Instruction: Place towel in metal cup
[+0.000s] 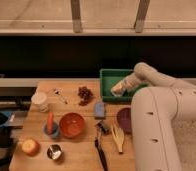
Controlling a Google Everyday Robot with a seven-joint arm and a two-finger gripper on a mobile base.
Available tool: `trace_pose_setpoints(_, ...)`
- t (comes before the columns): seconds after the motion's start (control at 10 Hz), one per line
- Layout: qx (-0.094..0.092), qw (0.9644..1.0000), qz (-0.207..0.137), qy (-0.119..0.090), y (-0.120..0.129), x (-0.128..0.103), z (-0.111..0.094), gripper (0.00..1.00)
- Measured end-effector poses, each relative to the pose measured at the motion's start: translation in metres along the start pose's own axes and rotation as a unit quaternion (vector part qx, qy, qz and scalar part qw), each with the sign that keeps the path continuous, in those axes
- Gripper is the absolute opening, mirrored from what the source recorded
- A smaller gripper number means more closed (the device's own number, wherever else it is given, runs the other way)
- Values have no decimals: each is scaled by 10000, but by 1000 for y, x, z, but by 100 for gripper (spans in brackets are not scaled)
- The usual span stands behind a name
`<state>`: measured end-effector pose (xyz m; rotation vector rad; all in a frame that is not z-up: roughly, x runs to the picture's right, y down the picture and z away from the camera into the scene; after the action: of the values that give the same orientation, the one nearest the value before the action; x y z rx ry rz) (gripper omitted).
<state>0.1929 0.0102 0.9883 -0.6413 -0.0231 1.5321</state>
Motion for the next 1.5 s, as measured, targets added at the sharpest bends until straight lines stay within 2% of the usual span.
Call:
trace_pose_setpoints(0.3,-18,10000,11,62,2,4,0,24)
trace_pose_setpoints(0.5,-15,10000,-2,23,3,3,-1,5)
trace_pose_setpoints(0.6,-5,10000,5,5,1,4,-2,0)
trace_pose_setpoints(0.9,5,10000,-58,-64,3,-4,-16,0)
trace_pose_setpoints(1.1,-34,9997,-206,-150,14,-16,-42,0)
trace_pose_setpoints(1.2,-91,9992,-306,-230,23,-24,-62,0)
trace_pose_setpoints(1.4,-396,9978,-392,-348,42,-32,-96,0)
trace_pose_setpoints(1.5,-749,9957,-410,-360,55,-31,-114,0)
